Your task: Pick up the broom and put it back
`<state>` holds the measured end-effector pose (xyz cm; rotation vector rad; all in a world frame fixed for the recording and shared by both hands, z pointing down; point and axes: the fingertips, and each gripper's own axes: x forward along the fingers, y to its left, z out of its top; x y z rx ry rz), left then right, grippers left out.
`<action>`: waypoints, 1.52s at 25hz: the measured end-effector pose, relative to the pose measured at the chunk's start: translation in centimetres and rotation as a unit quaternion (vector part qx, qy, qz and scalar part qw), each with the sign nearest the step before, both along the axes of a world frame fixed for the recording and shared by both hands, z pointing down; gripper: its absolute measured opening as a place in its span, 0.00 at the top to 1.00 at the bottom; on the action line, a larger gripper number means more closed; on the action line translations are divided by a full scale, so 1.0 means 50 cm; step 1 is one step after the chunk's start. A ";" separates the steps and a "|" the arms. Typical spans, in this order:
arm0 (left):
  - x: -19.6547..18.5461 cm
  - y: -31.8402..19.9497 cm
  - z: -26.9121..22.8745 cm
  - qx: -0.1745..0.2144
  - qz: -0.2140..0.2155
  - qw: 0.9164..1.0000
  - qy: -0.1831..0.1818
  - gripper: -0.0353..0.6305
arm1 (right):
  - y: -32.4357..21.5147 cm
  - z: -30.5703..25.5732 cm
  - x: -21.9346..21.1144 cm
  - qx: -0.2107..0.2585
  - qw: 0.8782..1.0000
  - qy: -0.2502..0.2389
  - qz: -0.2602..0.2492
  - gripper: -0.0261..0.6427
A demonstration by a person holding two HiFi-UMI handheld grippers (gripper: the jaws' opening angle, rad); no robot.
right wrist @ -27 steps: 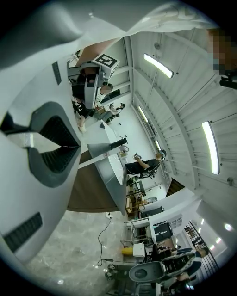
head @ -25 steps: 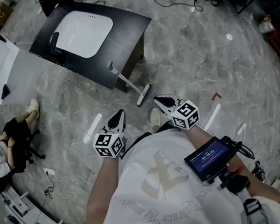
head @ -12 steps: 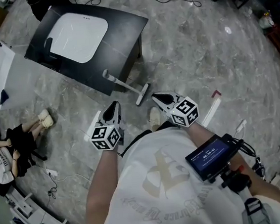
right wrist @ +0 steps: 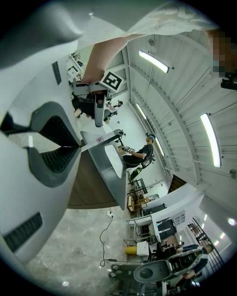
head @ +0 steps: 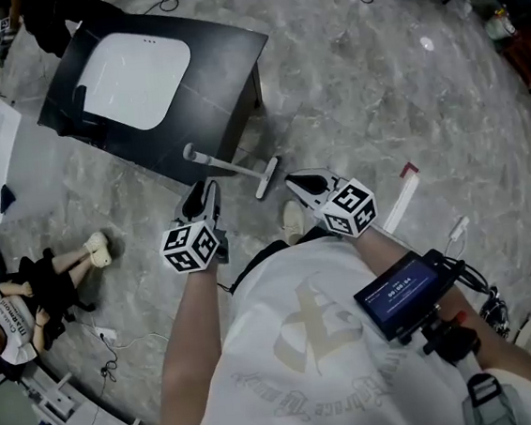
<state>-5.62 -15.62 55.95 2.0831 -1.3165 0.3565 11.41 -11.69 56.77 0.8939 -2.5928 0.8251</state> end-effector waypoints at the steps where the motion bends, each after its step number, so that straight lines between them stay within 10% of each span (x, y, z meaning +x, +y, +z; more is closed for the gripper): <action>1: -0.002 -0.008 0.006 -0.003 -0.002 1.000 -0.008 0.74 | -0.002 0.001 0.005 -0.001 1.000 0.000 0.002 0.93; 38: 0.001 -0.085 0.018 0.018 -0.021 0.998 -0.056 0.78 | -0.029 0.017 0.085 -0.011 1.000 0.013 0.009 0.93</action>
